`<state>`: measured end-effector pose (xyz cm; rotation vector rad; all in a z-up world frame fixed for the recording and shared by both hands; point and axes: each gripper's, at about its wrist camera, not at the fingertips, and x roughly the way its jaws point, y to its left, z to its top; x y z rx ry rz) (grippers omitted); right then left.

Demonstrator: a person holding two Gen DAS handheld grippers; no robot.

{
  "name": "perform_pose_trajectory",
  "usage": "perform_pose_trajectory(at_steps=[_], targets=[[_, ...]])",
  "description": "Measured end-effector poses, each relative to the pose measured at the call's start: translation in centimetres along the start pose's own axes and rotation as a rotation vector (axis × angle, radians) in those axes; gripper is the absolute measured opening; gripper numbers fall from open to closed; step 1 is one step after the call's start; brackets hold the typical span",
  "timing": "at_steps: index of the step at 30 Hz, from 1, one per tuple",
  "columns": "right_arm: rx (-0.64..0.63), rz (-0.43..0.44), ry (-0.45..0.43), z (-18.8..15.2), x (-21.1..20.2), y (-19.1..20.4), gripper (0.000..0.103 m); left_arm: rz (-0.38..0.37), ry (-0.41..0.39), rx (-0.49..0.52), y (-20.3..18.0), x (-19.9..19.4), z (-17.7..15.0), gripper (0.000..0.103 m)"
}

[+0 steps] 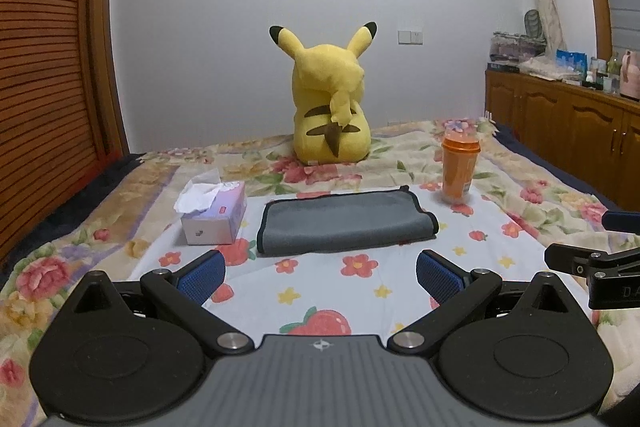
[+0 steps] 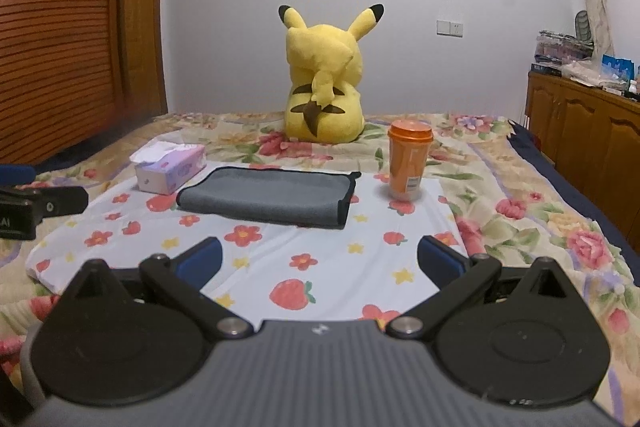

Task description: Fold towel

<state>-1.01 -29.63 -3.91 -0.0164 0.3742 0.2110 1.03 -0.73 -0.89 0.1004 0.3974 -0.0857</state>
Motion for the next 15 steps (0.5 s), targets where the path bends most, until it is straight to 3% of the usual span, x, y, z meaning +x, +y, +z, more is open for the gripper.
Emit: perform_pose_trajectory(at_steps=[15], targets=[[0.014,-0.016,-0.069,0.23,-0.88,-0.45,0.103,0.001,-0.063,0.013,-0.28,-0.79,0.25,0.103]])
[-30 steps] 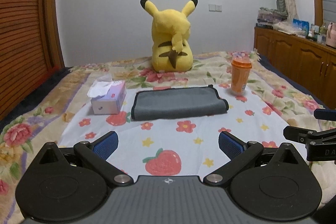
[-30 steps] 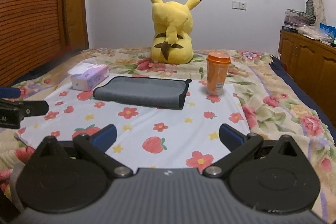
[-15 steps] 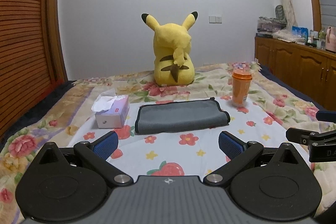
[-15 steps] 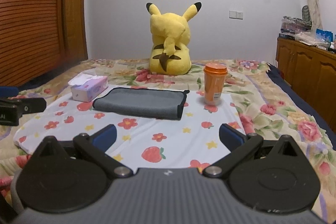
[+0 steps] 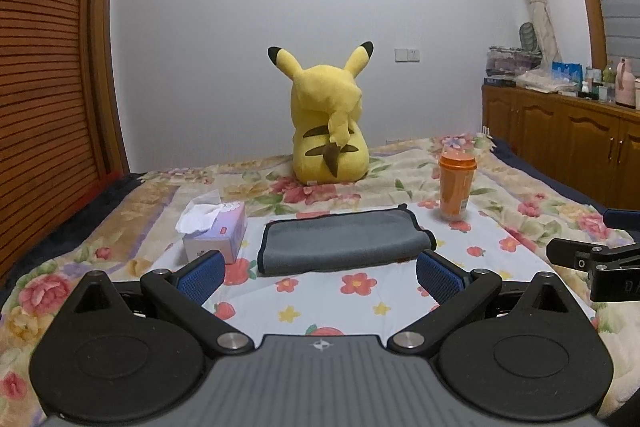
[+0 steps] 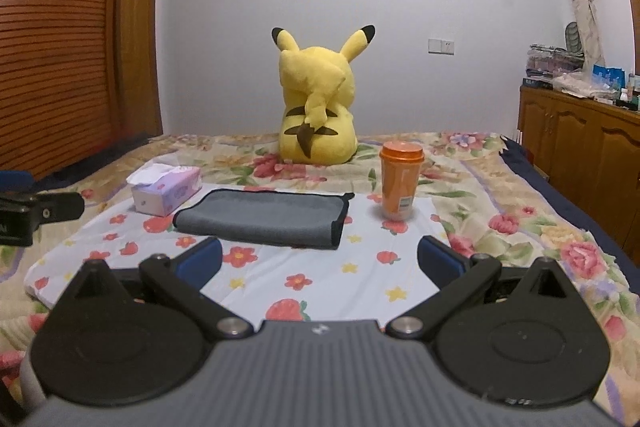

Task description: Fold towel

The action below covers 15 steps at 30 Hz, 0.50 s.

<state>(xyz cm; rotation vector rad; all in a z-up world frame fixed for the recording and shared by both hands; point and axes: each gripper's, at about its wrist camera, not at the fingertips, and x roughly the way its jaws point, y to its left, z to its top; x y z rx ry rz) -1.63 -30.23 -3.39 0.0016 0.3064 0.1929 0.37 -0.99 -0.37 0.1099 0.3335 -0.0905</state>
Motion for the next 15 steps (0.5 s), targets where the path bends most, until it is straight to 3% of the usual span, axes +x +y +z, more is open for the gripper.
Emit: perform_pose_trajectory(at_steps=[15], targets=[[0.006,-0.012,-0.028,0.1,-0.3,-0.2,0.103,0.002,-0.02,0.004,-0.08,-0.33,0.03,0.103]])
